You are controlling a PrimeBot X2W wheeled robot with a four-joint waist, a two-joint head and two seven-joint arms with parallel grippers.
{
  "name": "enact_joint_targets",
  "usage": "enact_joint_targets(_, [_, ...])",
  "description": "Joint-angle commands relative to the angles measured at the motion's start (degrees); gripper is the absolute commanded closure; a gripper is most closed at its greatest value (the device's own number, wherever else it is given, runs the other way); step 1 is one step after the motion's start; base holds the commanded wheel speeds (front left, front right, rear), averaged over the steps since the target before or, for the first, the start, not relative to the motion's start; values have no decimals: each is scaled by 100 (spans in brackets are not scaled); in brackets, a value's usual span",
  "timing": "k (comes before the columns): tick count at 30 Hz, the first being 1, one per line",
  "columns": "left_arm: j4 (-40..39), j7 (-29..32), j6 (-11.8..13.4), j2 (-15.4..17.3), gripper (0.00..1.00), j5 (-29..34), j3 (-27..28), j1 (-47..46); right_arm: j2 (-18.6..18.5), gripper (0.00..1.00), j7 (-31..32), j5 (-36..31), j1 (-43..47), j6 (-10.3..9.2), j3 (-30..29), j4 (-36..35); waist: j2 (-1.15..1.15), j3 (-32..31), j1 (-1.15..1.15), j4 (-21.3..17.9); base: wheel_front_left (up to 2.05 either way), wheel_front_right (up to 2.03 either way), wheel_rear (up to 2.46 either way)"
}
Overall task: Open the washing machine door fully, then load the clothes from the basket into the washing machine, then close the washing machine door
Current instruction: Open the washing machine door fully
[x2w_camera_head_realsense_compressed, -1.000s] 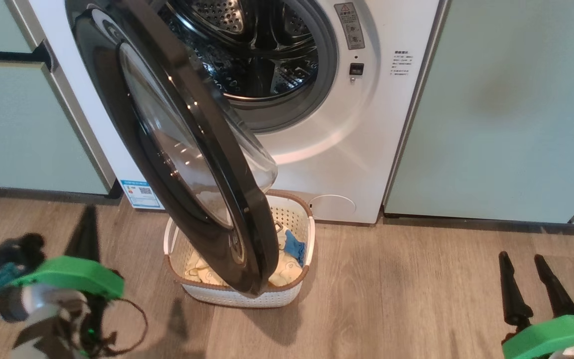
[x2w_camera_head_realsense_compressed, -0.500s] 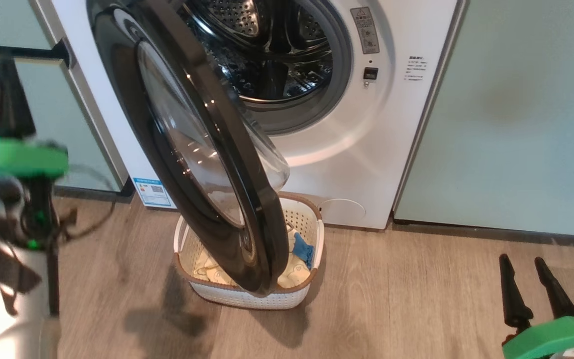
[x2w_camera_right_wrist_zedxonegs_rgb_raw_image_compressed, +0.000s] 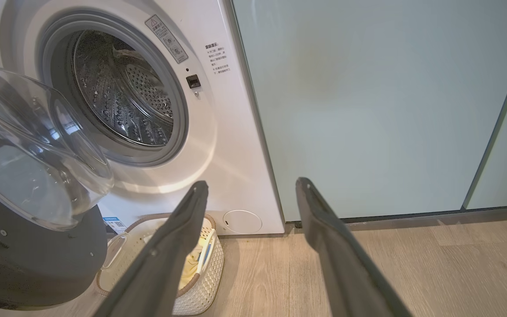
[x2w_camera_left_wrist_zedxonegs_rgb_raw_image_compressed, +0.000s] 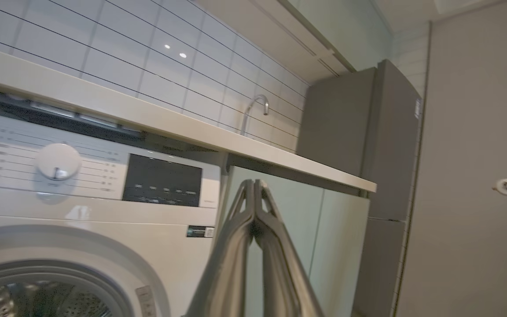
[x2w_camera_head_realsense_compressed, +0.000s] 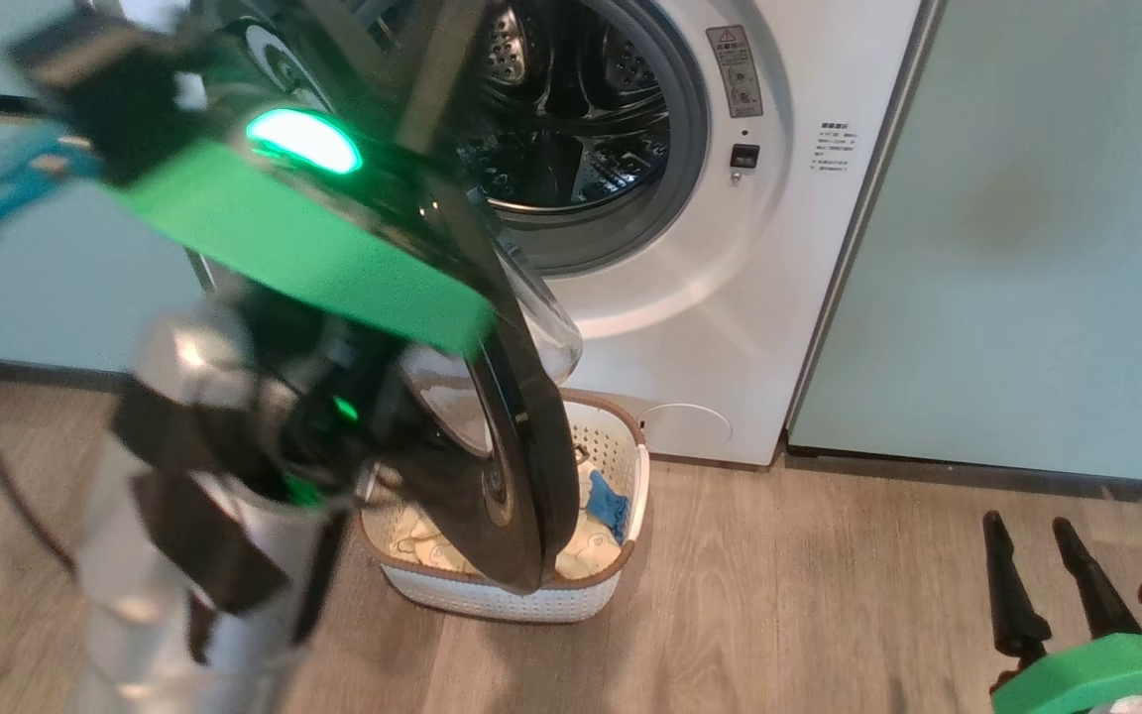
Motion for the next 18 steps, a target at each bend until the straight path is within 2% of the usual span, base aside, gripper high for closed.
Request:
enact_joint_targets(1, [-248,99,-11,96,100,5,35,-233,-79,0,-55,22,-133,2,124,-137,0,-1,0,-13,0,0,0])
enact_joint_targets(9, [-700,590,-108,3,100,316,-1675,472,-98,0,-55,43,-123,2,120,-143,0,14,0,-43,0,0,0])
enact_joint_targets(18, [-244,292,-159,183,100,1047,-2616,1328,-83,0,-55,44,-127,2,114,-133,0,42,0,-30,0,0,0])
